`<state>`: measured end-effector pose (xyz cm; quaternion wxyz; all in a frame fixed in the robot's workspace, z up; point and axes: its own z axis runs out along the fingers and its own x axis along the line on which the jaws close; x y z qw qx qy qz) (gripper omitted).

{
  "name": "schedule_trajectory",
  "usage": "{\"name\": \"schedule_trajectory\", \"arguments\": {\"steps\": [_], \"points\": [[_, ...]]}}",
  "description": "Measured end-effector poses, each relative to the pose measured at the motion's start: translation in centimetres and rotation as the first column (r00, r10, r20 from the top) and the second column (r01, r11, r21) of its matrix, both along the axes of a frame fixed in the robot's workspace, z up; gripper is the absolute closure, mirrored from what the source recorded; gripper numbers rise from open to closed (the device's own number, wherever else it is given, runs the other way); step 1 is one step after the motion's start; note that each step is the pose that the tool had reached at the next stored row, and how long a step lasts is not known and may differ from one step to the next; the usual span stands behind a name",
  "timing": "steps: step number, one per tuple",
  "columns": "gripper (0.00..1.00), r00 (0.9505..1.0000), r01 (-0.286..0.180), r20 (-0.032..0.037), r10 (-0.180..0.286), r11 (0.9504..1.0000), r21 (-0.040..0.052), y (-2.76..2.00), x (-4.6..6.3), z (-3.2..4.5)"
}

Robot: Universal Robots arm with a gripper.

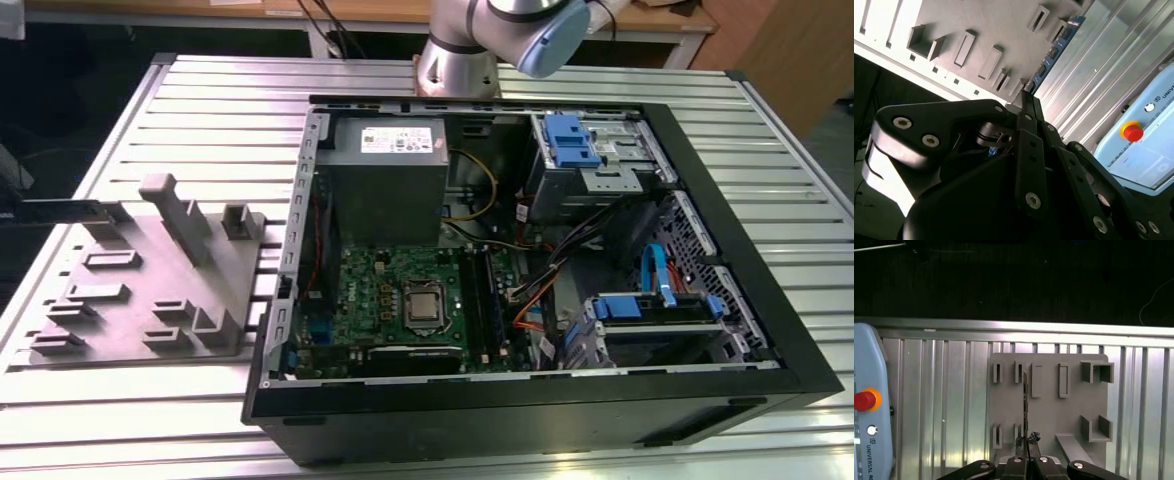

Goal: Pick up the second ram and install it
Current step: 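Pick up the second ram and move it above second insertion slot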

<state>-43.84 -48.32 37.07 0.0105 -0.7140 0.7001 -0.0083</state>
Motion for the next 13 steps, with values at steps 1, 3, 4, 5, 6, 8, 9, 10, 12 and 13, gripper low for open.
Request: {"name": "schedule_trajectory", "arguments": {"steps": [1, 3, 4, 5, 6, 8, 9, 10, 12, 13], "points": [[0.89, 1.0000, 0.000, 0.0000, 0.000, 1.0000, -0.0003, 0.00, 0.0, 0.17], [0.89, 1.0000, 0.000, 0.0000, 0.000, 1.0000, -0.0008, 0.00, 0.0, 0.55], [0.89, 1.0000, 0.000, 0.0000, 0.000, 1.0000, -0.0012, 0.00, 0.0, 0.74], [0.89, 1.0000, 0.000, 0.0001, 0.000, 1.0000, -0.0016, 0.00, 0.0, 0.90], [0.89, 1.0000, 0.000, 0.0001, 0.000, 1.0000, -0.0018, 0.00, 0.0, 1.05], [0.89, 1.0000, 0.000, 0.0001, 0.000, 1.0000, -0.0019, 0.00, 0.0, 1.42], [0.89, 1.0000, 0.000, 0.0001, 0.000, 1.0000, -0.0019, 0.00, 0.0, 1.63], [0.89, 1.0000, 0.000, 0.0001, 0.000, 1.0000, -0.0019, 0.00, 0.0, 1.83], [0.89, 1.0000, 0.000, 0.0001, 0.000, 1.0000, -0.0019, 0.00, 0.0, 2.24], [0.89, 1.0000, 0.000, 0.0001, 0.000, 1.0000, -0.0019, 0.00, 0.0, 2.47]]}}
